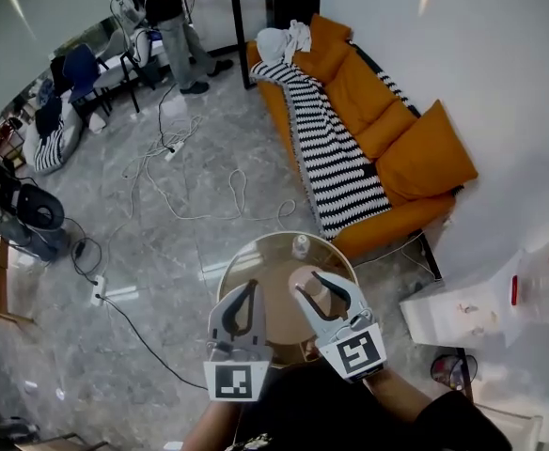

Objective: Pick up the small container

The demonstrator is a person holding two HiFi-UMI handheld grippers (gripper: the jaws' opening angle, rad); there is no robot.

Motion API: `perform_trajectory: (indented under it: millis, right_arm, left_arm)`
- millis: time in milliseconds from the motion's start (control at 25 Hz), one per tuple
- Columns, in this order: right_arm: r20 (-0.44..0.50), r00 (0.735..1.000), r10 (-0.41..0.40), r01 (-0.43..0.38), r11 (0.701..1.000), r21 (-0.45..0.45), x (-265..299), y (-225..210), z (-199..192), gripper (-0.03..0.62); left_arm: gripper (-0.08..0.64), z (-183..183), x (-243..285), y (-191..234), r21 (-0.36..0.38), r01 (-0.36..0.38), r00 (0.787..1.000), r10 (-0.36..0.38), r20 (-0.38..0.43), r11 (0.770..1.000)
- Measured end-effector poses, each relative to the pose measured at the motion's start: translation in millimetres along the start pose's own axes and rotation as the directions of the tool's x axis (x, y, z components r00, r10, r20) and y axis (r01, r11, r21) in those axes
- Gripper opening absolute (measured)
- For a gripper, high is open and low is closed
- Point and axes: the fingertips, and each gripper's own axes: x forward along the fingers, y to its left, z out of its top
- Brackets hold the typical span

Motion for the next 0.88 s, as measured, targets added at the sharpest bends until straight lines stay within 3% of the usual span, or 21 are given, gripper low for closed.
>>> perform_trajectory:
  millis: [440, 880]
  right_arm:
    - [0.108, 0.993, -0.038, 0.042, 0.999, -0.030, -19, -21, 48, 0.138]
    - [0.169, 0.985, -0.030, 0.035, 0.999, -0.027, -26, -19, 75, 0.138]
  left_arm:
    - [0.006, 44, -3, -12, 0.040, 0.016, 0.995, -0.020, 0.103, 0.999]
    - [0.006, 71, -12, -8, 0.037, -0.006, 0.991, 0.001, 0.133, 0.999]
